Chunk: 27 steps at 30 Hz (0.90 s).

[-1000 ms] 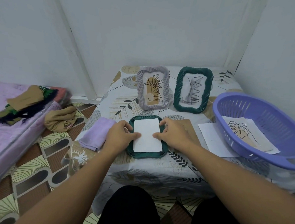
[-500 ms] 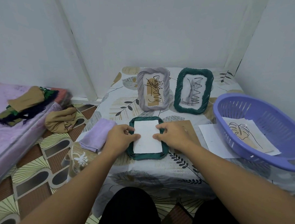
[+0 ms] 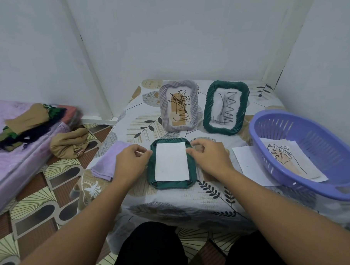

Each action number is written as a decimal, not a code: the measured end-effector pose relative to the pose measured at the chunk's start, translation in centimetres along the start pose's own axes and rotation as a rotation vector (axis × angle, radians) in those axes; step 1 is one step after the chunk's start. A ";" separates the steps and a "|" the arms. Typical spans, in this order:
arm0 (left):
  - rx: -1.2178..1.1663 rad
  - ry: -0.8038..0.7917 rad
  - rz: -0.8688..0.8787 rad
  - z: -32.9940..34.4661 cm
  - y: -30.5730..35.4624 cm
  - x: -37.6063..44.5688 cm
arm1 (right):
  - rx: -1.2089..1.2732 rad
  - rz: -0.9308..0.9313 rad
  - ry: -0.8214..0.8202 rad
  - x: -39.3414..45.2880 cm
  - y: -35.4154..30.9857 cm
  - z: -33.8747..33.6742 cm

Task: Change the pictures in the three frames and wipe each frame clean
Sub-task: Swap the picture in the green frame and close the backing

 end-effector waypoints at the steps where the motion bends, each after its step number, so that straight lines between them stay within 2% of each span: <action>1: 0.024 0.001 -0.005 -0.1 -0.3 0.0 | 0.002 0.013 0.046 -0.1 0.5 -0.8; 3: 0.054 -0.013 -0.007 0.0 -0.9 0.0 | -0.022 0.065 0.078 -0.3 1.5 -2.0; 7: -0.003 -0.047 -0.027 0.6 -1.4 0.2 | -0.226 0.232 -0.052 -0.5 3.5 -2.3; 10: -0.043 -0.061 -0.041 0.8 -1.5 0.2 | -0.275 0.291 -0.111 -0.9 3.8 -2.1; 21: -0.096 -0.079 -0.075 1.0 -1.6 -0.1 | -0.153 0.437 -0.128 -0.5 4.7 -2.5; 27: -0.097 -0.068 -0.076 1.0 -1.8 0.0 | -0.048 0.334 -0.049 0.7 3.2 -2.5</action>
Point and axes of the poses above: each hand's wrist, its own x-axis towards the middle knuckle, its own z-axis out of the palm, y = z × x, the point moved 8 cm from there along x, towards the middle knuckle, and after that the axes turned 5 degrees about -y, right-handed, at the moved point
